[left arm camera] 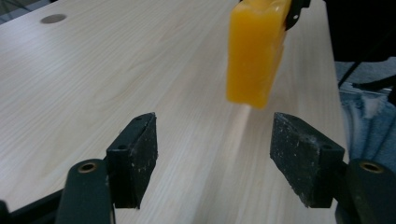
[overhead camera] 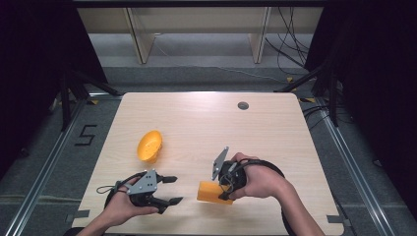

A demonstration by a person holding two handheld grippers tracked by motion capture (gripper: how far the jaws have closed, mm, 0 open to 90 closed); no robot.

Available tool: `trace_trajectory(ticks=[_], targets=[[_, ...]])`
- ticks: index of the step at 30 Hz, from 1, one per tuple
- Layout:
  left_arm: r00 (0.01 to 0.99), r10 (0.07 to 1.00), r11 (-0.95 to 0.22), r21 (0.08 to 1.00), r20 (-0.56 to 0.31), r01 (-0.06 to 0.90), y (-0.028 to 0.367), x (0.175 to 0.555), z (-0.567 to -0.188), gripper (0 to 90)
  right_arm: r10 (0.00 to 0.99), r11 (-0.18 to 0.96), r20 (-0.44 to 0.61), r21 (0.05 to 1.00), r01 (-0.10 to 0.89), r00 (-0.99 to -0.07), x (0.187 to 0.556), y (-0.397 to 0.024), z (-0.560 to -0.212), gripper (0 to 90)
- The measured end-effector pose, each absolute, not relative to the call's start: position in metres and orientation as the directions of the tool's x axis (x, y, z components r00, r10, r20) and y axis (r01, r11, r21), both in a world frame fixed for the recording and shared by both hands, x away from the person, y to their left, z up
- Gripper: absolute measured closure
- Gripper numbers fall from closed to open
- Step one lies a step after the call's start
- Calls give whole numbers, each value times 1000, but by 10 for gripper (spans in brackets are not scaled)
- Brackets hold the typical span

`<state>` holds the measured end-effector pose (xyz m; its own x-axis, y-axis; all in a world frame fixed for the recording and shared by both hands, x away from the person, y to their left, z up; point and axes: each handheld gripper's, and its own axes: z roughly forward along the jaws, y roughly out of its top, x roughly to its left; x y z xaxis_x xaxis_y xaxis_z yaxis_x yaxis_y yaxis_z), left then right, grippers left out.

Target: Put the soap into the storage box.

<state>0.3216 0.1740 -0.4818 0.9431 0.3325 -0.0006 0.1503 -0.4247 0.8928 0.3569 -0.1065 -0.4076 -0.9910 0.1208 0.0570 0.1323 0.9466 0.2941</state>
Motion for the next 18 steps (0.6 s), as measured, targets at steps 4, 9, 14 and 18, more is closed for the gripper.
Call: trace_trajectory(ticks=[4, 9, 14, 18], targets=[[963, 269, -443, 889, 12, 113, 161, 320, -481, 336, 128, 949, 49, 284, 137, -991, 355, -100, -407, 621], [972, 235, -433, 894, -12, 116, 151, 321, -483, 355, 127, 951, 65, 276, 140, -990, 354, -96, -408, 621], [974, 227, -435, 891, -27, 127, 147, 322, -487, 373, 82, 949, 62, 299, 97, -995, 354, -89, -414, 620], [973, 228, -429, 893, -41, 138, 144, 322, -490, 380, 71, 956, 47, 282, 82, -996, 355, -87, -413, 621]])
